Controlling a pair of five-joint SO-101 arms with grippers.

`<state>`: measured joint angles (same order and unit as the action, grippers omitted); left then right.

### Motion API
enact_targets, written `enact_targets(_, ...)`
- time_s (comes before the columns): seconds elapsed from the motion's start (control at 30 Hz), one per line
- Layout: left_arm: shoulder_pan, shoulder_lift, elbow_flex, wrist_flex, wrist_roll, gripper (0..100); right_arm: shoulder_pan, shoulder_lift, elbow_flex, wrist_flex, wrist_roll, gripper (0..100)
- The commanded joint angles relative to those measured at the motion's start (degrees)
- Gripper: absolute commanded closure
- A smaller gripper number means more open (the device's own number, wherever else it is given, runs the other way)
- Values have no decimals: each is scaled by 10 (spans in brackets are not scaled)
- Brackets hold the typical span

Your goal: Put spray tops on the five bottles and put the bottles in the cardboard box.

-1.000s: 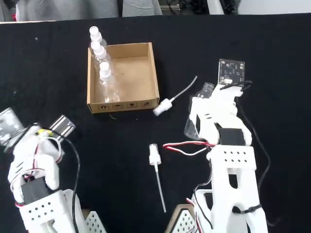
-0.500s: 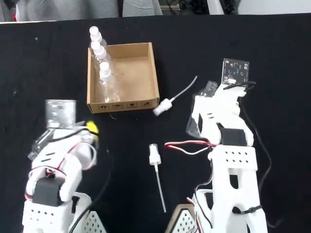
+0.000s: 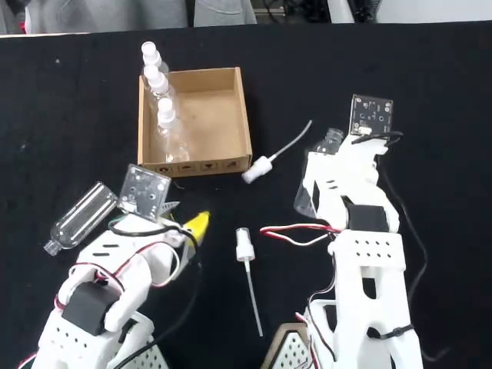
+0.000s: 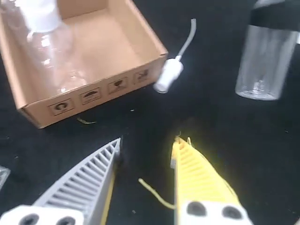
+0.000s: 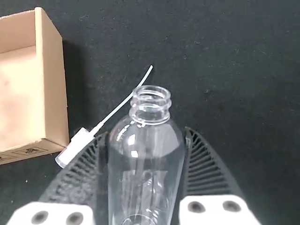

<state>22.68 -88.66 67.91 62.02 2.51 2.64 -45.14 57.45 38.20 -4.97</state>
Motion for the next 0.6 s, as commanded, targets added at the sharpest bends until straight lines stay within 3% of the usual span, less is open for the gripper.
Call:
enact_targets(0.0,33,39,-36,-19,2,834,14,-23,-4,-17,-1,910)
enact_targets(0.27,93,211,-70,-54,65,834,32,-23,-6,-17,-4,910)
enact_targets(0.57,97,330,-97,-103,100,830,32,-23,-6,-17,-4,910)
